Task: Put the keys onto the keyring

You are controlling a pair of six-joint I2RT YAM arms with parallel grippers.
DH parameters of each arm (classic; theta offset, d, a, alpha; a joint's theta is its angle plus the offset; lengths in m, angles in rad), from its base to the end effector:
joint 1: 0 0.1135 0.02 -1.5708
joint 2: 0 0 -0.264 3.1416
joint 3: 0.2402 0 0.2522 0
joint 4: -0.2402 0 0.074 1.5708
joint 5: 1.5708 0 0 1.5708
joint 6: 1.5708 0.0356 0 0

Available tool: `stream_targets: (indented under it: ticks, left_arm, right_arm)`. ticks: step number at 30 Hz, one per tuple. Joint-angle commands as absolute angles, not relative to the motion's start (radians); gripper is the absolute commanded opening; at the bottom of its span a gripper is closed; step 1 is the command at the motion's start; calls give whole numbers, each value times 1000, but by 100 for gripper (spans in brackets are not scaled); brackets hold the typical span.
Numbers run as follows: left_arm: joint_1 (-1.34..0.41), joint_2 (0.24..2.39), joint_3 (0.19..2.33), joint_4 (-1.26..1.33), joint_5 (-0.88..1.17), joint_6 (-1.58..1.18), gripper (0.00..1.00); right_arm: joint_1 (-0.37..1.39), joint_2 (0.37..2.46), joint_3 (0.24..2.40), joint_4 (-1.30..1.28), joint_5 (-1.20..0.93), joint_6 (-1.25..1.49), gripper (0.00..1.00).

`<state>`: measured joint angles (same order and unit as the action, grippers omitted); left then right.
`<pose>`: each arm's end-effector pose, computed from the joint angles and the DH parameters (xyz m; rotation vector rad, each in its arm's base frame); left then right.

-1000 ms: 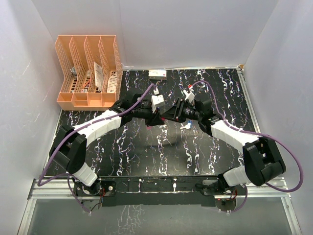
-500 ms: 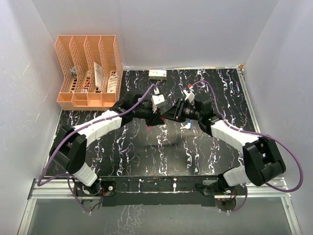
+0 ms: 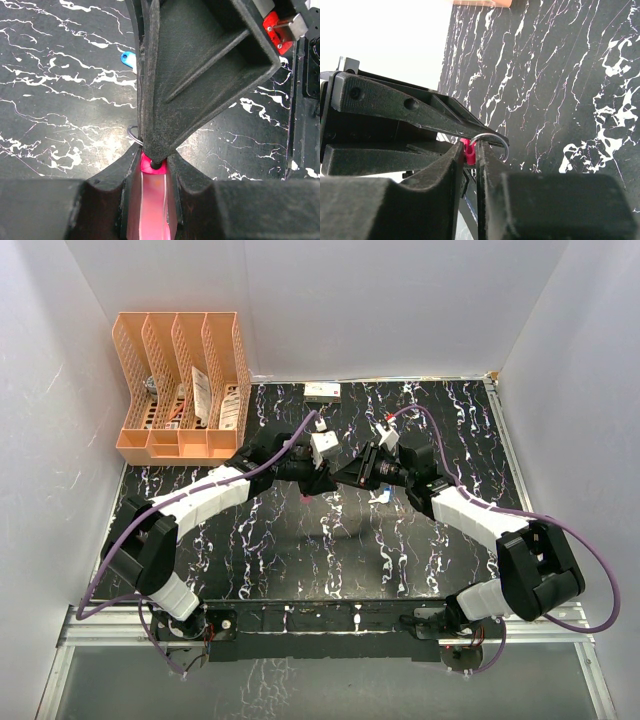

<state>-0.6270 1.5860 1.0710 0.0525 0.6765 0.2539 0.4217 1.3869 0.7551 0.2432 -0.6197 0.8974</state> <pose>0.2767 -0.2280 0.2636 1.2443 1.6206 -0.9193 0.2654 0.1417 0.2378 0.0573 2.1853 1.4197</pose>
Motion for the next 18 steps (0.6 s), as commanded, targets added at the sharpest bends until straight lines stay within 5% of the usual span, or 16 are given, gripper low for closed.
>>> stream_targets:
  ticks: [1, 3, 6, 10, 18]
  left_arm:
    - [-630, 1541, 1094, 99, 684, 246, 3]
    - [-630, 1535, 1090, 98, 675, 245, 21]
    - [-631, 1507, 1069, 112, 650, 242, 29]
    - [-630, 1437, 1025, 134, 578, 233, 70]
    - [-630, 1228, 839, 258, 382, 187, 83]
  right_arm:
    - [425, 1366, 751, 282, -643, 900, 10]
    - [426, 1367, 755, 281, -642, 901, 7]
    - [425, 1366, 761, 273, -622, 902, 4]
    - [404, 1366, 774, 271, -611, 913, 3]
    - [336, 1394, 779, 354, -660, 980, 1]
